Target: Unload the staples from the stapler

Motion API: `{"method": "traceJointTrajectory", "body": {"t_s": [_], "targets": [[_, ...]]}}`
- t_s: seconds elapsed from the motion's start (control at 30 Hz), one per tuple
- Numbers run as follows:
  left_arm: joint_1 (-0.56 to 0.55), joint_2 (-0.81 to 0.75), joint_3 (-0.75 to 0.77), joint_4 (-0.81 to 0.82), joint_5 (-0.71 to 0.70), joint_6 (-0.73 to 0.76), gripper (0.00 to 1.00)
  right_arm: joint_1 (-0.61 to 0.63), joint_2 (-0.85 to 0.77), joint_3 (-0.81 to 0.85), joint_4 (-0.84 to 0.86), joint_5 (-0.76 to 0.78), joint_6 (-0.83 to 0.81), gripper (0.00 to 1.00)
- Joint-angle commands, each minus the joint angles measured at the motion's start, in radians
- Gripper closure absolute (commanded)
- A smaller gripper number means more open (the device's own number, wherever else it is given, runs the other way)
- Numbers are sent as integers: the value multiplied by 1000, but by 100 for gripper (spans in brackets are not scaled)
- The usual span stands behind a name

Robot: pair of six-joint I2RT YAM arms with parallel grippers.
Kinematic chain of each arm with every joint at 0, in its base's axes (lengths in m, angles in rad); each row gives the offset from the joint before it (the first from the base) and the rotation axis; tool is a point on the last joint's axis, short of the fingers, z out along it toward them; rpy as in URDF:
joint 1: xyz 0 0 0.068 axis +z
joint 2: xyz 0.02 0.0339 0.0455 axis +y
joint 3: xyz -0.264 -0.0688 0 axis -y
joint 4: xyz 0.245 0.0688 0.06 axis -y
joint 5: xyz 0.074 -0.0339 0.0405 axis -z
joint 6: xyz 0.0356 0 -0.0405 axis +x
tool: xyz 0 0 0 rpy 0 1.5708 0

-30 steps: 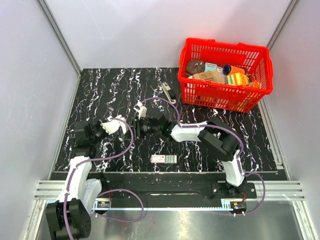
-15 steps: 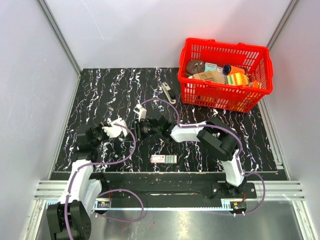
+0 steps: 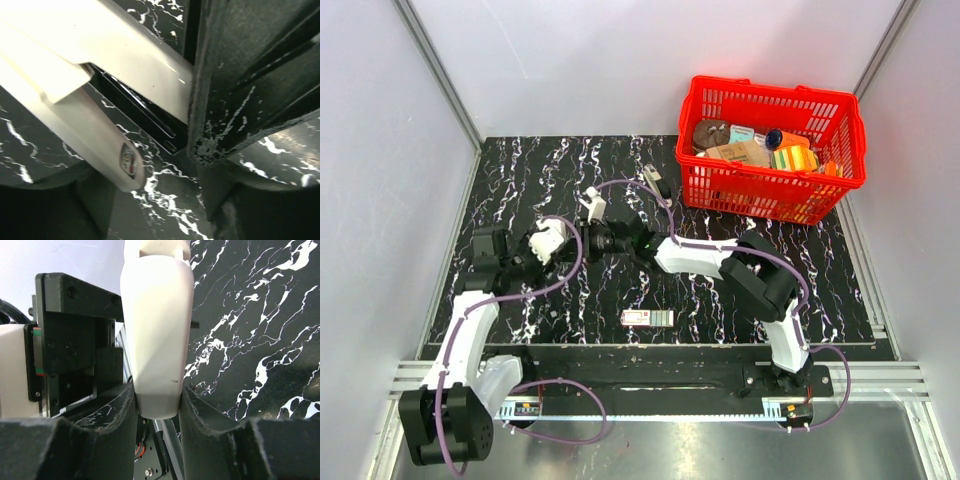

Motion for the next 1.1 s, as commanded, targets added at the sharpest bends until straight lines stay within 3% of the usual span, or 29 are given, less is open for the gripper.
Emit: {"method": "traceJointTrajectory", "body": {"t_s": [0.0,0.07,0.1,0.13,0.27,0.4,0.53,0.73,0.97,1.07], "targets": [[-6,40,89,-91,118,-186,31,6,0,121,-63,81,-24,100],[44,83,170,-129,168,-265,29,6,12,154,-116,92,-50,100],[104,107,222,-149,211,-292,8,6,23,181,-163,101,-70,100],[155,141,279,-172,251,-325,3,6,34,210,-220,112,-89,100],[304,290,508,-339,367,-409,1,6,89,330,-401,188,-159,100],[365,375,627,-483,352,-389,1,9,175,456,-590,253,-202,100],[426,367,631,-473,342,-426,1,18,253,557,-695,306,-230,100],[428,353,614,-463,387,-486,1,41,411,822,-930,371,-251,100],[428,375,543,-431,339,-464,1,52,537,1077,-1136,403,-225,99],[428,364,493,-390,330,-469,1,54,592,1186,-1209,394,-212,79]]}}
